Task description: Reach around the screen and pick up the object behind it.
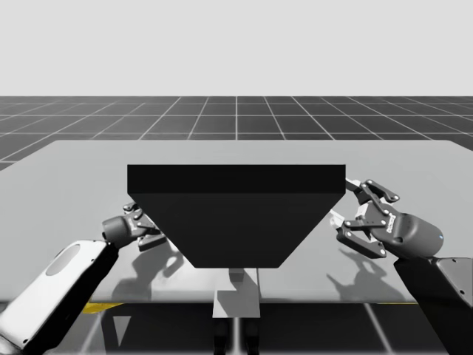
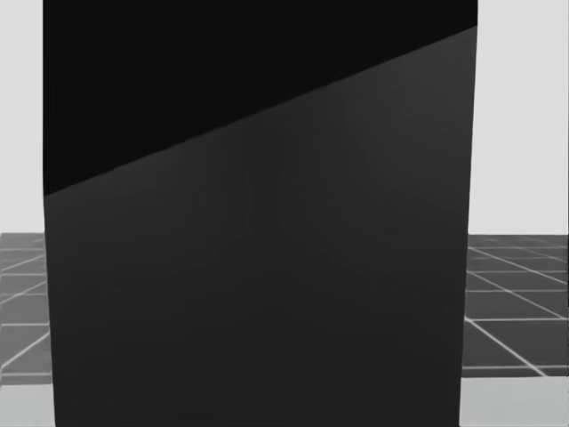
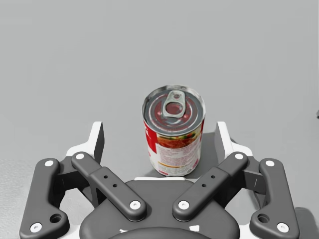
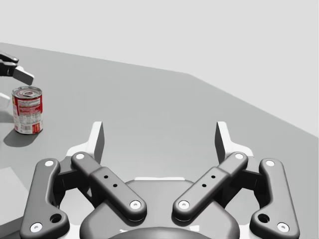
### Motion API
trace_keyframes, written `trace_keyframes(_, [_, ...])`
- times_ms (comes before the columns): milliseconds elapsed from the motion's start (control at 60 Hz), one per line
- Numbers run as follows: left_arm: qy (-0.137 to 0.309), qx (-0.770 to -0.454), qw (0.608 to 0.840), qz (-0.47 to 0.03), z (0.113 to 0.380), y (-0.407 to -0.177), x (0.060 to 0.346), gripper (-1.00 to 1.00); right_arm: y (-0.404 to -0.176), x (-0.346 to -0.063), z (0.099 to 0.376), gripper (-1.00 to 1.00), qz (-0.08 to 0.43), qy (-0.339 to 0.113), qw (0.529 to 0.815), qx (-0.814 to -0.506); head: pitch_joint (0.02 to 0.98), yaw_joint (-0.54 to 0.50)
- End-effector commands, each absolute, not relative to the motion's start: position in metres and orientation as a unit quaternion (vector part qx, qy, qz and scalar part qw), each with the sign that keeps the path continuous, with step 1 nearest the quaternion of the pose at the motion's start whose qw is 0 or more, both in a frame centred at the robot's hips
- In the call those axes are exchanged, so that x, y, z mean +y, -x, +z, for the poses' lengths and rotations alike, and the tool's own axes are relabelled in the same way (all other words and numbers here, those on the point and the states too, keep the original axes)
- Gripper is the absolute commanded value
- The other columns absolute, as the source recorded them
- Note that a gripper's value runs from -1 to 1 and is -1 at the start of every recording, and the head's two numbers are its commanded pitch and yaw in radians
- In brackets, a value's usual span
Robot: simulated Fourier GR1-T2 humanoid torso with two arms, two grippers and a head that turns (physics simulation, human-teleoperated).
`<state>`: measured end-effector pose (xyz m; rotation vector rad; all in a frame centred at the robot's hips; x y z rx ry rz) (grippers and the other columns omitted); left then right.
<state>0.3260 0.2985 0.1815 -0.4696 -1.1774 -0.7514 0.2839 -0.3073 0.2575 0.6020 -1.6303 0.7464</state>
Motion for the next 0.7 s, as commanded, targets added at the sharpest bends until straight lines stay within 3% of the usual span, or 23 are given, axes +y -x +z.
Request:
trace_keyframes(17, [0.218,-0.523,0.745,-0.352,0.167,-0.340,0.282,-1.00,-0.283,-0.307,0.257,-1.00,0.322,-0.257,0.584,-0.700,0.102,-0.04])
trace_keyframes(550, [0.239,-0.510,0.756,-0.334,0.145,-0.360,0.270,-1.00,-0.283,-0.305,0.258,-1.00,0.324,-0.253,0.583,-0.701,0.129,-0.05])
trace_keyframes(583, [0.240,-0.509,0.756,-0.334,0.145,-0.360,0.270,-0.85,-0.283,-0.305,0.258,-1.00,0.323,-0.253,0.583,-0.701,0.129,-0.05])
trace_keyframes(600, [0.240,-0.509,0.756,-0.334,0.145,-0.360,0.270,-0.53,-0.283,-0.305,0.258,-1.00,0.324,-0.253,0.583,-0.701,0.130,-0.05])
trace_keyframes(617, [0.241,-0.509,0.756,-0.335,0.144,-0.359,0.270,0.78,-0.283,-0.305,0.258,-1.00,0.323,-0.253,0.583,-0.701,0.129,-0.05])
trace_keyframes(633, [0.241,-0.509,0.755,-0.335,0.144,-0.359,0.270,0.91,-0.283,-0.305,0.258,-1.00,0.323,-0.253,0.583,-0.701,0.129,-0.05])
trace_keyframes(700, [0.244,-0.507,0.756,-0.335,0.144,-0.359,0.270,1.00,-0.283,-0.306,0.258,-1.00,0.323,-0.252,0.584,-0.701,0.129,-0.05])
